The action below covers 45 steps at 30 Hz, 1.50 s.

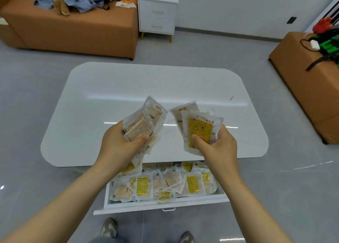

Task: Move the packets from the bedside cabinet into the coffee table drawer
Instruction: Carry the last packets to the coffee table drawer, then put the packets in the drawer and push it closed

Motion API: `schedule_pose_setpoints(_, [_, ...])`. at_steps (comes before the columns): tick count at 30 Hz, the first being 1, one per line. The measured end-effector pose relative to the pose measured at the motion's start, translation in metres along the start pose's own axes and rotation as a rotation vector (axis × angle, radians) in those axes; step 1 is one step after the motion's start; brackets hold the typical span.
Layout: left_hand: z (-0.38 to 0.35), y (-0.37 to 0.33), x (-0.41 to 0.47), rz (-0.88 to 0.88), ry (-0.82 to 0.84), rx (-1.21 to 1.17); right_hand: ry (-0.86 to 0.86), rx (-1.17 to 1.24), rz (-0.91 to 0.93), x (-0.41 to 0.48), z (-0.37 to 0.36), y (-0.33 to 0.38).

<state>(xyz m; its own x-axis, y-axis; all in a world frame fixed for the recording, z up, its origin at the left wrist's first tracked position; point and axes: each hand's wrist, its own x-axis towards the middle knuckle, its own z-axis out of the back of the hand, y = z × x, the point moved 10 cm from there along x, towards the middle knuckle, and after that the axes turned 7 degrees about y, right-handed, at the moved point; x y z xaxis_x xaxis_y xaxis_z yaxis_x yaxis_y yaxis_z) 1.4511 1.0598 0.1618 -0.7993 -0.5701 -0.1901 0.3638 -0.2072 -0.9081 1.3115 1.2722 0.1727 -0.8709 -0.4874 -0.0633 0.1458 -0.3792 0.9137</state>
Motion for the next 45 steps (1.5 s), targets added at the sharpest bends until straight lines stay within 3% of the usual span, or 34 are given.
schedule_pose_setpoints(20, [-0.116, 0.338, 0.037, 0.073, -0.015, 0.12, 0.103, -0.081, 0.049, 0.014, -0.159, -0.316])
schedule_pose_setpoints(27, [-0.118, 0.372, 0.021, 0.03, -0.065, 0.155, 0.085, -0.145, 0.116, -0.022, -0.159, -0.334])
schedule_pose_setpoints(45, [-0.141, 0.424, 0.031, 0.143, 0.149, 0.388, 0.043, -0.155, 0.116, -0.071, -0.175, -0.341])
